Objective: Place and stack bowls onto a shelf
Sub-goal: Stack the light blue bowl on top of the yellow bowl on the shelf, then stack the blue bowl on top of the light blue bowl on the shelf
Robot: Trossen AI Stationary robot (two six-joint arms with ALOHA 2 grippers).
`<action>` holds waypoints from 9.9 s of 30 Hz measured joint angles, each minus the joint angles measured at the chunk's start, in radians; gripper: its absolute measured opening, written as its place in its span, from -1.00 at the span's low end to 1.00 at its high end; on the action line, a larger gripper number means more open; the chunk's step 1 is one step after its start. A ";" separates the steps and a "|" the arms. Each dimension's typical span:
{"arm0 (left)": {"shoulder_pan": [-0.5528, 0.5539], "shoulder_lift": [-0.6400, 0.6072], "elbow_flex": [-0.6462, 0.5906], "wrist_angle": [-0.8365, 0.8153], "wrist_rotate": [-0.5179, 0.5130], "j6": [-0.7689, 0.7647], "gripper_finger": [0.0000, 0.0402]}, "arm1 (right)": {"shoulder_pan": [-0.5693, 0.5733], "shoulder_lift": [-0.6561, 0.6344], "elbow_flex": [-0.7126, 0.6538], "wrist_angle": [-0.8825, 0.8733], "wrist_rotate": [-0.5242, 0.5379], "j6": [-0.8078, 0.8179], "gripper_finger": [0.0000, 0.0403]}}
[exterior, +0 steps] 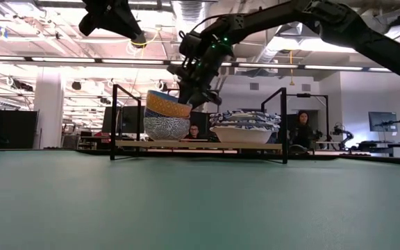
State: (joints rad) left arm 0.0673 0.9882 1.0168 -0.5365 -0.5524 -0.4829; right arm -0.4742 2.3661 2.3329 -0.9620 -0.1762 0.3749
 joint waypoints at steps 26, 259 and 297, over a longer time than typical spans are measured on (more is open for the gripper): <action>-0.041 -0.001 0.000 -0.210 0.095 -0.194 -0.58 | 0.016 -0.056 0.023 0.058 0.030 -0.054 0.09; -0.530 0.222 -0.137 -0.446 -0.049 -0.452 -1.00 | 0.301 -0.437 -0.245 0.044 0.153 -0.085 0.03; -0.171 0.223 0.182 0.092 -0.462 0.511 -1.00 | 0.378 -0.493 -0.249 0.151 0.467 -0.368 0.03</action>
State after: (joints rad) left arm -0.1036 1.2112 1.1988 -0.4446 -1.0144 0.0277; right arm -0.0967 1.8736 2.0840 -0.8115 0.2903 0.0072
